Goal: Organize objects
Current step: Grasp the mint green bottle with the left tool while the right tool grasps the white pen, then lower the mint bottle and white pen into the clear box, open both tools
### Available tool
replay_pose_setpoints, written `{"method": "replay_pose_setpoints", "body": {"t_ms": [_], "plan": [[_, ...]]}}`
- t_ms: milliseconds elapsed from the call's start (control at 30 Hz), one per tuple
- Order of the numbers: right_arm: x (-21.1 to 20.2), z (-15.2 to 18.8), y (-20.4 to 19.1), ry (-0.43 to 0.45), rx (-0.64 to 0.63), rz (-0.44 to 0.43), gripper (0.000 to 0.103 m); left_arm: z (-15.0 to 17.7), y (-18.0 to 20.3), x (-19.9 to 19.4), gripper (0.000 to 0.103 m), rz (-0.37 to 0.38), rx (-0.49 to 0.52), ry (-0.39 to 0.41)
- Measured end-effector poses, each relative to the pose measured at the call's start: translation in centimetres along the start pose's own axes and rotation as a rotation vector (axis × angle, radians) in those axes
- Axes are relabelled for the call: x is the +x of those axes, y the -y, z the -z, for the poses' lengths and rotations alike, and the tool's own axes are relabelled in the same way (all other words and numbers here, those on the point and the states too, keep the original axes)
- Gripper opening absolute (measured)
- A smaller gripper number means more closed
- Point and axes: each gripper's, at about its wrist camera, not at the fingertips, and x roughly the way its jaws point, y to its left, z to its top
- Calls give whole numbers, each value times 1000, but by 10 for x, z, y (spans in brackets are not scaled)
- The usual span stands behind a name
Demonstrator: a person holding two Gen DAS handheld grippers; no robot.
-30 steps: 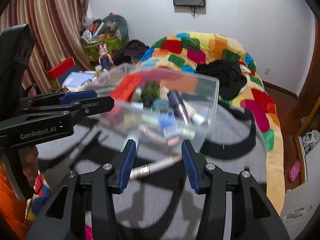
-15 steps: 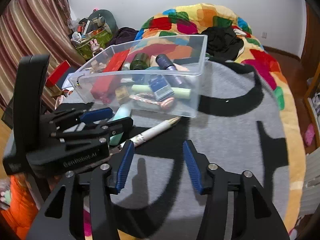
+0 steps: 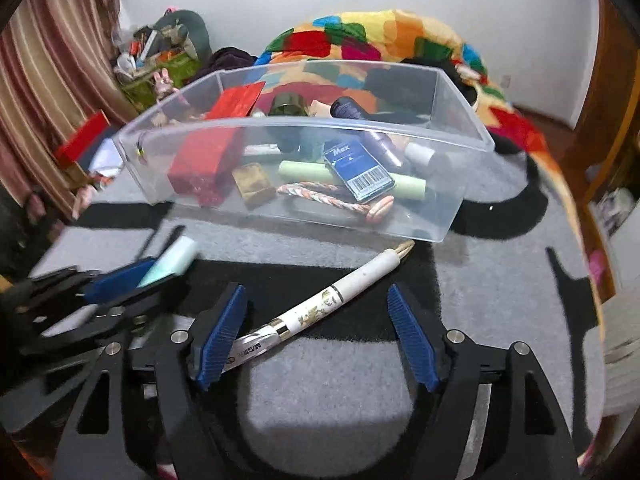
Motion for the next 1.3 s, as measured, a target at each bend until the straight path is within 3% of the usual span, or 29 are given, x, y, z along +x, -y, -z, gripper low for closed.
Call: {"method": "replay_pose_setpoints", "body": {"t_ms": [67,167,300,367,500,567,733,1300], "plan": [[-5,4,-1,4,-21,11,60,2,-2,-5,23,3,-6,4],[-14,9,11,-3,-21,-13,32,5,-3,-9,24,4,-4,6],[-25,18,31,-13,7,-49,11,10,-1,-14,28,-1,14,8],[-31,24,38,-7,15,-60,10,12,0,-15,33,2,19,12],[-38,32,42,9,24,-52,10,13,4,-12,33,-9,34,33],[-41,34,44,14,34,-56,10,12,5,-10,25,-19,39,41],[-54,32,41,61,24,-70,10,8,2,-13,24,8,14,39],[-91,-24,39,229,-39,-158,10,-44,28,-56,24,38,31,189]]}}
